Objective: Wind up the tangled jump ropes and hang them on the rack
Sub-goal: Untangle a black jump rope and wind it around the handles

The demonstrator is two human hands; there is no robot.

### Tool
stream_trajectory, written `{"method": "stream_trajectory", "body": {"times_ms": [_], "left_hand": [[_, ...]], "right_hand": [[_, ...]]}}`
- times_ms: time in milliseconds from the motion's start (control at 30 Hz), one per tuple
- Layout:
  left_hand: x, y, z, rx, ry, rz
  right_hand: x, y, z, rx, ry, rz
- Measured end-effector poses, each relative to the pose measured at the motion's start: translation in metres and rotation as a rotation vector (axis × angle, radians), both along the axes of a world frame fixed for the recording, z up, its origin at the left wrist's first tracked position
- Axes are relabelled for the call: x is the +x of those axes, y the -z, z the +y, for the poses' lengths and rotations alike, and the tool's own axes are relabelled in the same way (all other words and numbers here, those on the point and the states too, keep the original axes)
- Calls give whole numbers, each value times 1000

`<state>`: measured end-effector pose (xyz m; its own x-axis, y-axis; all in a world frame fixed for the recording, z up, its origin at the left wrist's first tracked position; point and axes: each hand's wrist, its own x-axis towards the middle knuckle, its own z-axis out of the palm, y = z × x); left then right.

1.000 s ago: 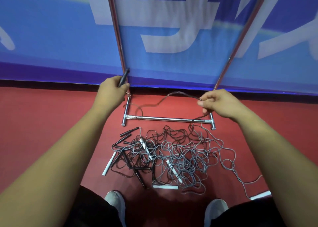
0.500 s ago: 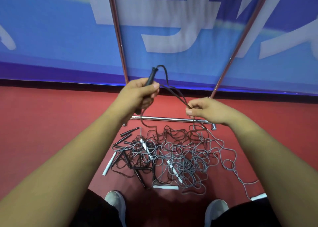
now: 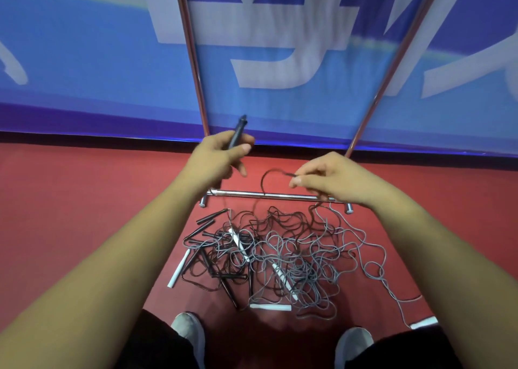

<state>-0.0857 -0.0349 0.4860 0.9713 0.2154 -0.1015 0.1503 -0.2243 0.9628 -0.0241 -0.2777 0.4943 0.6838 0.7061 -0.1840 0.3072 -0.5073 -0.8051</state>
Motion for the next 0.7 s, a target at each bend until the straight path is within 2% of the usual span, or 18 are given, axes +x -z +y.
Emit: {"method": "stream_trajectory", "body": {"times_ms": [100,167,267,367,500,567,700], "left_hand": [[-5,1,-17,28,371,81],[-7,-1,-21,84,497,91],[-7,-8,-25,-60,400,30],[-5,-9,-22,-285,266,-24],[0,-13,-5,-597,145,-138],[4,-11,4,-496,43,-131],[9,11,19,107,-292,1]], "right_hand": [[-12,-5,11,50,-68,-23],[-11,-11,12,131,-11,-51],[-3,-6,5,103,-33,-10],[12,21,-11,-73,-110,69],[22,40,-37,-348,-96,165],[23,48,-44,-317,-26,177],[24,32,-32,58,169,159]]}}
